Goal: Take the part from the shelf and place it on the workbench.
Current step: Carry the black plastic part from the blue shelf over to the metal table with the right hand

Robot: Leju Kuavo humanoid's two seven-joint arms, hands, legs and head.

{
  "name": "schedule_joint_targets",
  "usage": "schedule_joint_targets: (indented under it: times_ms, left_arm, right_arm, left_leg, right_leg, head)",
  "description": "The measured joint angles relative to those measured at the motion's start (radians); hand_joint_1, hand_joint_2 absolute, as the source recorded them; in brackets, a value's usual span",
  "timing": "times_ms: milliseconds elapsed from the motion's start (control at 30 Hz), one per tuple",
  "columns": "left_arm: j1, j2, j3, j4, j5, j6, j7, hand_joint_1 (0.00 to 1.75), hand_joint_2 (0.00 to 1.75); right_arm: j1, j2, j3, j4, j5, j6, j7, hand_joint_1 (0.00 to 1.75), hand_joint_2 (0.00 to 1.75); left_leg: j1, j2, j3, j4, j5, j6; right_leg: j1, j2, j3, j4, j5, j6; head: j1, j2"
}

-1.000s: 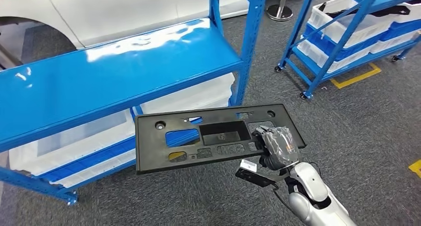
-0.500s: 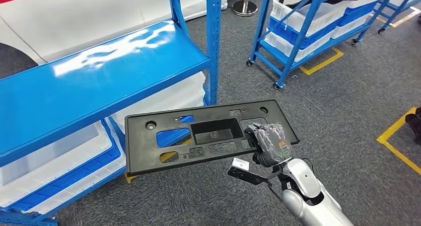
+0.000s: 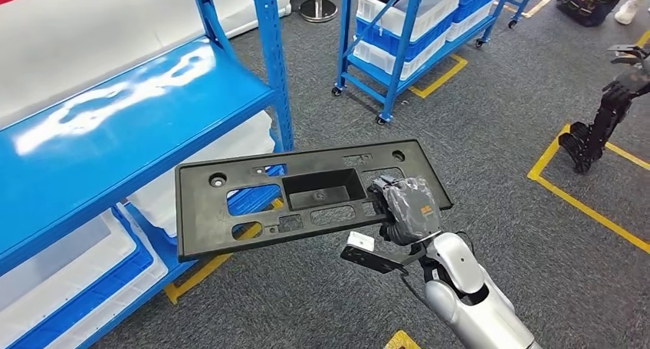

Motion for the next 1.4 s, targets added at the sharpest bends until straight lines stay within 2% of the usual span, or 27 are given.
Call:
schedule_joint_targets:
  times_ms: [67, 133, 200, 233, 267, 300, 333, 367, 433, 500, 567, 600, 667, 733, 767, 800, 833, 867, 933, 1000, 1067, 1100, 1167, 1233, 1300, 1333, 1400]
  left_arm:
    - [-0.003, 0.0, 0.002, 0.0, 0.002, 0.003, 0.004, 0.0, 1.75]
    - [-0.004, 0.0, 0.003, 0.0, 0.002, 0.005, 0.005, 0.0, 1.75]
    - [-0.001, -0.001, 0.004, 0.0, -0.003, 0.012, 0.005, 0.0, 1.75]
    - [0.001, -0.004, 0.004, 0.0, -0.008, 0.017, 0.005, 0.0, 1.75]
    - [0.002, -0.007, 0.003, 0.0, -0.013, 0.022, 0.004, 0.0, 1.75]
    - [0.002, -0.011, 0.003, 0.0, -0.018, 0.026, 0.003, 0.0, 1.75]
    - [0.003, -0.016, 0.003, 0.0, -0.022, 0.029, 0.0, 0.0, 1.75]
    - [0.004, -0.02, 0.002, 0.0, -0.026, 0.031, -0.003, 0.0, 1.75]
    - [0.01, -0.028, 0.0, 0.0, -0.033, 0.033, -0.013, 0.0, 1.75]
    - [0.011, -0.034, -0.001, 0.0, -0.037, 0.033, -0.023, 0.0, 1.75]
    - [0.008, -0.038, -0.002, 0.0, -0.04, 0.031, -0.03, 0.0, 1.75]
    - [0.006, -0.04, -0.003, 0.0, -0.042, 0.029, -0.032, 0.0, 1.75]
    - [0.007, -0.043, -0.003, 0.0, -0.043, 0.026, -0.034, 0.0, 1.75]
    - [0.011, -0.043, -0.003, 0.0, -0.041, 0.025, -0.031, 0.0, 1.75]
    - [0.012, -0.043, -0.003, 0.0, -0.039, 0.025, -0.028, 0.0, 1.75]
    - [0.013, -0.043, -0.003, 0.0, -0.037, 0.025, -0.025, 0.0, 1.75]
    - [0.013, -0.043, -0.003, 0.0, -0.035, 0.025, -0.022, 0.0, 1.75]
    - [0.012, -0.042, -0.003, 0.0, -0.034, 0.025, -0.02, 0.0, 1.75]
    - [0.01, -0.042, -0.003, 0.0, -0.033, 0.027, -0.016, 0.0, 1.75]
    - [0.008, -0.042, -0.003, 0.0, -0.032, 0.035, -0.01, 0.0, 1.75]
    - [0.005, -0.043, -0.003, 0.0, -0.032, 0.043, -0.005, 0.0, 1.75]
    - [0.004, -0.043, -0.003, 0.0, -0.032, 0.046, -0.001, 0.0, 1.75]
    - [0.007, -0.044, -0.003, 0.0, -0.032, 0.05, 0.002, 0.0, 1.75]
    - [0.014, -0.045, -0.003, 0.0, -0.032, 0.053, 0.003, 0.0, 1.75]
    - [0.018, -0.046, -0.003, 0.0, -0.027, 0.054, 0.001, 0.0, 1.75]
    - [0.019, -0.046, -0.002, 0.0, -0.023, 0.053, -0.002, 0.0, 1.75]
    - [0.022, -0.047, -0.001, 0.0, -0.016, 0.048, -0.015, 0.0, 1.75]
  right_arm:
    - [-0.004, 0.0, -0.002, -0.001, 0.002, -0.001, 0.004, 1.75, 1.75]
    - [-0.006, -0.002, -0.005, -0.004, 0.004, -0.002, 0.007, 1.75, 1.75]
    - [-0.002, -0.009, -0.013, -0.014, 0.0, -0.005, 0.011, 1.75, 1.75]
    - [0.006, -0.016, -0.019, -0.022, -0.004, -0.008, 0.013, 1.75, 1.75]
    - [0.018, -0.027, -0.027, -0.033, -0.009, -0.011, 0.013, 1.75, 1.75]
    - [0.033, -0.04, -0.037, -0.045, -0.013, -0.014, 0.012, 1.75, 1.75]
    - [0.048, -0.053, -0.047, -0.057, -0.017, -0.017, 0.011, 1.75, 1.75]
    - [0.062, -0.067, -0.058, -0.069, -0.021, -0.019, 0.008, 1.75, 1.75]
    - [0.088, -0.093, -0.08, -0.094, -0.025, -0.024, 0.003, 1.75, 1.75]
    - [0.112, -0.114, -0.097, -0.117, -0.03, -0.028, -0.002, 1.75, 1.75]
    - [0.139, -0.134, -0.114, -0.138, -0.034, -0.031, -0.006, 1.75, 1.75]
    - [0.153, -0.145, -0.124, -0.148, -0.036, -0.032, -0.008, 1.75, 1.75]
    - [0.178, -0.166, -0.147, -0.162, -0.039, -0.034, -0.01, 1.75, 1.75]
    - [0.198, -0.179, -0.167, -0.171, -0.044, -0.036, -0.011, 1.75, 1.75]
    - [0.21, -0.183, -0.176, -0.174, -0.047, -0.036, -0.012, 1.75, 1.75]
    - [0.223, -0.188, -0.183, -0.176, -0.049, -0.037, -0.013, 1.75, 1.75]
    - [0.236, -0.193, -0.189, -0.178, -0.05, -0.037, -0.015, 1.75, 1.75]
    - [0.246, -0.199, -0.195, -0.18, -0.051, -0.038, -0.016, 1.75, 1.75]
    - [0.26, -0.208, -0.206, -0.186, -0.051, -0.039, -0.017, 1.75, 1.75]
    - [0.271, -0.213, -0.216, -0.195, -0.05, -0.044, -0.017, 1.75, 1.75]
    - [0.288, -0.221, -0.227, -0.205, -0.046, -0.052, -0.017, 1.75, 1.75]
    - [0.298, -0.226, -0.233, -0.211, -0.044, -0.056, -0.017, 1.75, 1.75]
    - [0.311, -0.235, -0.244, -0.221, -0.04, -0.062, -0.017, 1.75, 1.75]
    - [0.318, -0.238, -0.251, -0.227, -0.036, -0.064, -0.016, 1.75, 1.75]
    - [0.328, -0.239, -0.255, -0.23, -0.032, -0.065, -0.017, 1.75, 1.75]
    - [0.334, -0.241, -0.258, -0.232, -0.03, -0.066, -0.017, 1.75, 1.75]
    - [0.348, -0.249, -0.268, -0.238, -0.028, -0.066, -0.016, 1.75, 1.75]
  left_leg:
    - [0.001, 0.01, 0.002, 0.0, -0.003, -0.011]
    - [0.004, -0.018, -0.008, 0.03, -0.031, -0.019]
    - [0.006, -0.067, -0.054, 0.14, -0.098, -0.021]
    - [0.006, -0.08, -0.086, 0.211, -0.13, -0.021]
    - [0.006, -0.086, -0.111, 0.266, -0.147, -0.02]
    - [0.006, -0.087, -0.123, 0.289, -0.145, -0.018]
    - [0.006, -0.09, -0.116, 0.27, -0.122, -0.016]
    - [0.006, -0.099, -0.092, 0.215, -0.085, -0.012]
    - [0.009, -0.148, -0.032, 0.08, -0.023, -0.004]
    - [0.009, -0.181, -0.003, 0.019, -0.012, 0.001]
    - [0.008, -0.162, 0.002, 0.007, -0.011, 0.006]
    - [0.009, -0.149, 0.005, -0.001, -0.006, 0.012]
    - [0.012, -0.119, 0.011, -0.016, 0.002, 0.023]
    - [0.006, -0.089, 0.011, -0.017, 0.002, 0.028]
    - [0.004, -0.074, 0.011, -0.017, 0.001, 0.03]
    - [0.003, -0.06, 0.012, -0.017, -0.001, 0.03]
    - [0.002, -0.046, 0.013, -0.016, -0.003, 0.029]
    - [0.002, -0.034, 0.016, -0.016, -0.006, 0.027]
    - [-0.001, -0.012, 0.023, -0.013, -0.014, 0.019]
    - [-0.006, 0.005, 0.029, -0.011, -0.021, 0.01]
    - [-0.007, 0.022, 0.035, -0.013, -0.024, 0.0]
    - [-0.005, 0.023, 0.036, -0.011, -0.03, -0.004]
    - [0.0, -0.017, 0.019, 0.04, -0.07, -0.011]
    - [0.002, -0.072, -0.04, 0.17, -0.138, -0.013]
    - [0.001, -0.088, -0.098, 0.281, -0.17, -0.013]
    - [0.001, -0.09, -0.106, 0.287, -0.156, -0.012]
    - [0.003, -0.108, -0.07, 0.186, -0.081, -0.008]
  right_leg:
    - [0.0, 0.019, -0.003, -0.004, 0.006, -0.011]
    - [-0.005, 0.037, -0.002, -0.013, 0.014, -0.025]
    - [-0.006, 0.055, -0.002, -0.018, 0.019, -0.034]
    - [-0.004, 0.065, -0.003, -0.018, 0.02, -0.035]
    - [-0.002, 0.075, -0.003, -0.017, 0.02, -0.036]
    - [-0.001, 0.086, -0.004, -0.016, 0.02, -0.036]
    - [0.0, 0.098, -0.003, -0.014, 0.02, -0.036]
    - [0.0, 0.111, -0.003, -0.011, 0.02, -0.035]
    - [0.0, 0.138, -0.007, -0.004, 0.018, -0.031]
    - [-0.004, 0.164, -0.018, 0.001, 0.021, -0.019]
    - [-0.008, 0.189, -0.026, -0.002, 0.028, -0.003]
    - [-0.008, 0.183, -0.029, 0.001, 0.026, 0.004]
    - [-0.004, 0.131, -0.055, 0.054, -0.01, 0.012]
    - [-0.007, 0.075, -0.111, 0.173, -0.074, 0.02]
    - [-0.011, 0.064, -0.137, 0.23, -0.095, 0.024]
    - [-0.015, 0.059, -0.15, 0.258, -0.099, 0.028]
    - [-0.019, 0.055, -0.144, 0.251, -0.085, 0.031]
    - [-0.022, 0.047, -0.115, 0.202, -0.056, 0.033]
    - [-0.02, 0.007, -0.037, 0.062, -0.004, 0.032]
    - [-0.012, -0.018, -0.002, -0.005, 0.009, 0.023]
    - [-0.006, 0.0, -0.004, -0.007, 0.008, 0.011]
    - [-0.007, 0.01, -0.002, -0.011, 0.01, 0.006]
    - [-0.011, 0.031, 0.003, -0.021, 0.015, -0.009]
    - [-0.012, 0.054, 0.005, -0.024, 0.017, -0.019]
    - [-0.009, 0.079, 0.004, -0.022, 0.016, -0.021]
    - [-0.008, 0.092, 0.004, -0.02, 0.015, -0.021]
    - [-0.009, 0.12, 0.005, -0.014, 0.013, -0.018]
  head:
    - [0.0, 0.0]
    - [0.0, 0.0]
    - [-0.001, 0.0]
    - [-0.001, 0.0]
    - [-0.001, 0.0]
    - [0.0, 0.0]
    - [0.0, 0.0]
    - [0.0, 0.0]
    - [0.0, 0.0]
    - [0.0, 0.0]
    - [-0.001, 0.0]
    - [0.0, 0.0]
    - [0.002, 0.0]
    - [0.003, 0.0]
    - [0.003, 0.0]
    - [0.003, 0.0]
    - [0.003, 0.0]
    - [0.003, 0.0]
    - [0.003, 0.0]
    - [0.003, 0.0]
    - [0.003, 0.0]
    - [0.003, 0.0]
    - [0.003, 0.0]
    - [0.003, 0.0]
    - [0.003, 0.0]
    - [0.003, 0.0]
    - [0.003, 0.0]
